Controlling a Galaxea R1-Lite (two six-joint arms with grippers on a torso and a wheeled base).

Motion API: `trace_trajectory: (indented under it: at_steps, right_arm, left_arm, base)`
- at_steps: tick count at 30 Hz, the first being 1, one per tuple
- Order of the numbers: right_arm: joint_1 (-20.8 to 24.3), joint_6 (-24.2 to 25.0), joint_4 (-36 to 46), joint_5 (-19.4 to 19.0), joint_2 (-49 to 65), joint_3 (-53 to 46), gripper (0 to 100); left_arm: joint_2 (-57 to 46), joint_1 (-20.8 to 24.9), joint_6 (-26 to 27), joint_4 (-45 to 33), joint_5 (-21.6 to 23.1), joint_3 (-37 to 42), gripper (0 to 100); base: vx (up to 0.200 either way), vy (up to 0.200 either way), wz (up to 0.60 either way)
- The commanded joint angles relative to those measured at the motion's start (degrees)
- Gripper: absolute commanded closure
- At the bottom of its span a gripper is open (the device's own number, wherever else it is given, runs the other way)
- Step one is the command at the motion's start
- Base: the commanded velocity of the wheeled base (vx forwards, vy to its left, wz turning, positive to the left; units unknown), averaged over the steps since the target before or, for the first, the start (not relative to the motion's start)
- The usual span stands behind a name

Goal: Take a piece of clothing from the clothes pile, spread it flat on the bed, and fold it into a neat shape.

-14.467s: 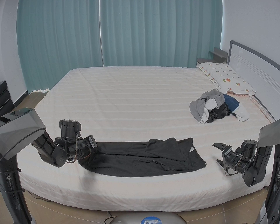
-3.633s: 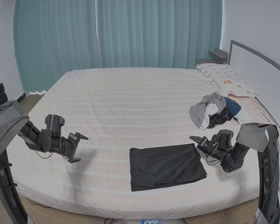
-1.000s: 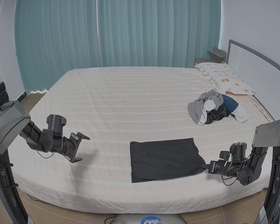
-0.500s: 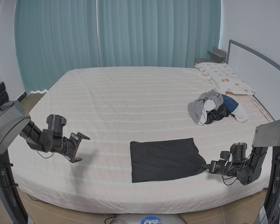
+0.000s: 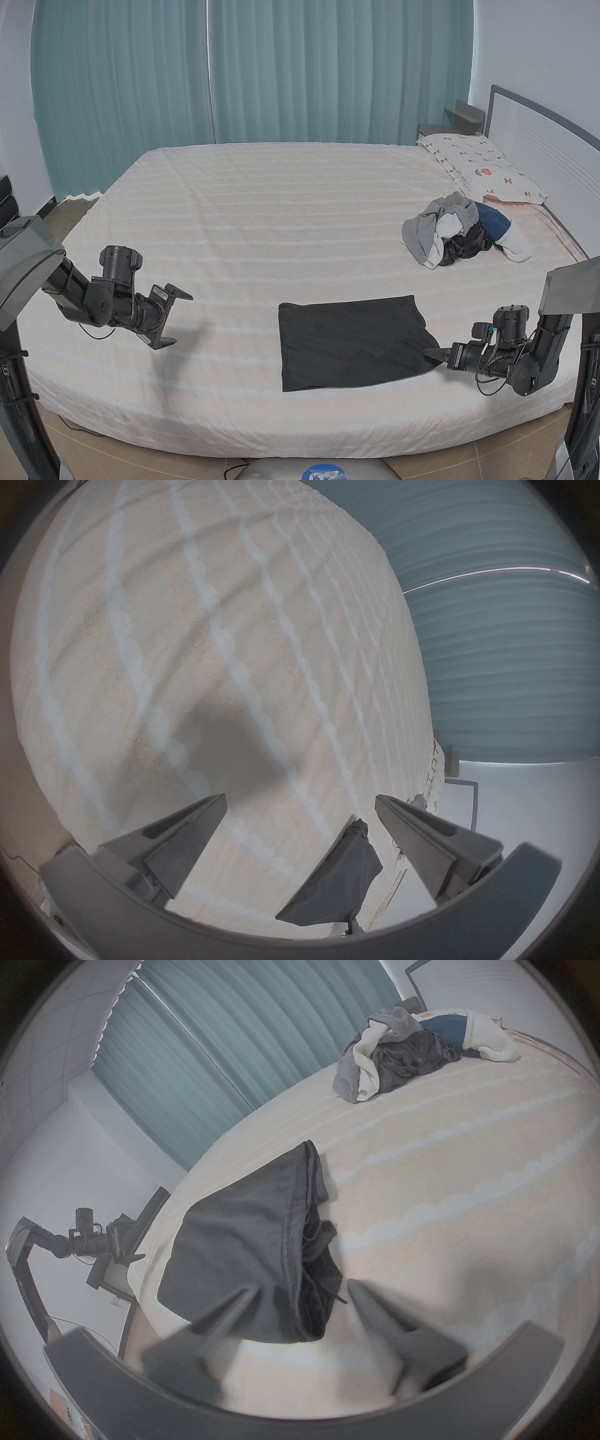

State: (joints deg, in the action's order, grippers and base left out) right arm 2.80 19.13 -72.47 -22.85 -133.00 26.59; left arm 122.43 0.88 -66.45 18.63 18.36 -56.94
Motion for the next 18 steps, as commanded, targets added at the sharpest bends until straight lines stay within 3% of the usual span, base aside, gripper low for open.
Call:
trace_trajectory:
  at_steps: [1, 6, 9, 10, 13, 18]
  right_arm:
    - [-2.2, 0.7, -0.2, -0.3, -1.0, 1.9, 0]
    - [-3.1, 1.6, -0.5, -0.4, -1.5, 2.9, 0]
    - [-3.2, 5.0, -0.7, -0.4, -0.9, 4.0, 0]
    - [-3.8, 10.7, -0.7, -0.5, -0.6, 5.8, 0]
    - [-5.9, 16.0, 0.1, -0.5, -1.7, 9.3, 0]
    - [-8.1, 19.5, 0.4, -1.0, -3.8, 12.7, 0]
  left_arm:
    - [0.0, 0.0, 0.1, 0.0, 0.0, 0.3, 0]
    - [-0.5, 0.0, -0.1, -0.1, 0.2, 0.4, 0]
    - [-0.6, 0.0, -0.3, -0.1, 0.1, 0.8, 0]
    - [-0.7, 0.0, -0.5, -0.1, 0.2, 0.8, 0]
    - [-1.0, 0.8, -0.9, -0.3, 0.4, 1.0, 0]
    - [-1.3, 3.2, -0.7, -0.3, 0.3, 2.3, 0]
  base:
    - [0.000, 0.000, 0.00]
    - [0.000, 0.000, 0.00]
    - [0.000, 0.000, 0.00]
    - [0.000, 0.000, 0.00]
    - [0.000, 0.000, 0.00]
    - [0.000, -0.160, 0.00]
